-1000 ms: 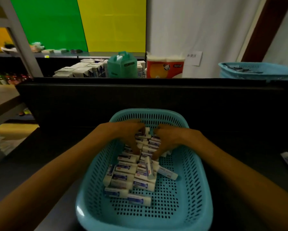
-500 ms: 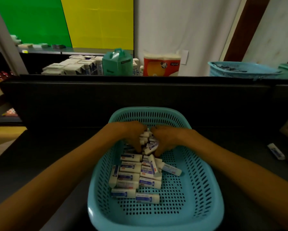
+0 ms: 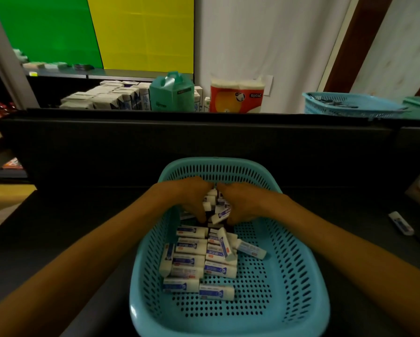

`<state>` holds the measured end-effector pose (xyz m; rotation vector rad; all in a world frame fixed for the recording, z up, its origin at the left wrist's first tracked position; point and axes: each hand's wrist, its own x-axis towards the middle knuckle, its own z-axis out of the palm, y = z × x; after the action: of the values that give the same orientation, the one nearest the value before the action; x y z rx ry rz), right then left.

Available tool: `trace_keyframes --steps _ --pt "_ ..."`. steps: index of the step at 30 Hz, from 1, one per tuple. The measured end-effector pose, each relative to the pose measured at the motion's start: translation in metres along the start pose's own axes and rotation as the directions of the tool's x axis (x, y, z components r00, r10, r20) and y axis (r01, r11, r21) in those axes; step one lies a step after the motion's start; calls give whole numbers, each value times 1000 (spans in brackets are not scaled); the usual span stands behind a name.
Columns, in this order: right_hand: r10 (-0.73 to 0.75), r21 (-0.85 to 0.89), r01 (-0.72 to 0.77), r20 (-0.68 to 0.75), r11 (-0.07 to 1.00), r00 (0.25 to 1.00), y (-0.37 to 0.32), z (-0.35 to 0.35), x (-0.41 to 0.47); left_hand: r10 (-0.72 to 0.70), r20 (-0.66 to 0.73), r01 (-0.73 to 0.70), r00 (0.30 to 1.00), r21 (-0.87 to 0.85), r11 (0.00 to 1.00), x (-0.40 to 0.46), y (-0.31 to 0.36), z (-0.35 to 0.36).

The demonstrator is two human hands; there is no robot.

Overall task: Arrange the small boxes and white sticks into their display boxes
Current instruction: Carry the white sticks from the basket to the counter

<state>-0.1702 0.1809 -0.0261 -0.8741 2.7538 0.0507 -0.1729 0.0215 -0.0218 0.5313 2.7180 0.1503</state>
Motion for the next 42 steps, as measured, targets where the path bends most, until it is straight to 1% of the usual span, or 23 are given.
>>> trace_keyframes --steps 3,12,20,25,27,31,35,38,42 --pt "-4 37 6 -36 999 999 0 -2 -1 -1 5 1 1000 1 1000 -1 -2 0" --pt "25 116 -27 17 993 1000 2 -3 -2 0 -35 0 999 -5 1000 1 -4 3" --pt "37 35 -40 77 999 996 0 -5 4 -10 -14 10 1000 -1 1000 2 -5 2" --pt "64 -4 -64 92 998 994 -1 1 13 -11 -67 10 998 -22 1000 1 -6 1" --pt "59 12 -60 81 998 995 -1 0 12 -19 -81 16 997 -34 999 0 -7 0" --pt "49 100 -54 50 994 998 2 -5 5 -39 -115 33 993 -55 998 -3 -8 -1" --pt "54 172 -44 -56 984 997 3 -13 0 -48 -156 42 987 -43 998 -9 -7 -4" --pt "60 201 -40 -97 979 993 4 -17 -5 -63 -190 60 980 -22 998 -16 -9 -6" --pt "64 250 -26 -148 968 987 4 -27 -16 -83 -272 71 959 -51 996 -25 -12 -9"
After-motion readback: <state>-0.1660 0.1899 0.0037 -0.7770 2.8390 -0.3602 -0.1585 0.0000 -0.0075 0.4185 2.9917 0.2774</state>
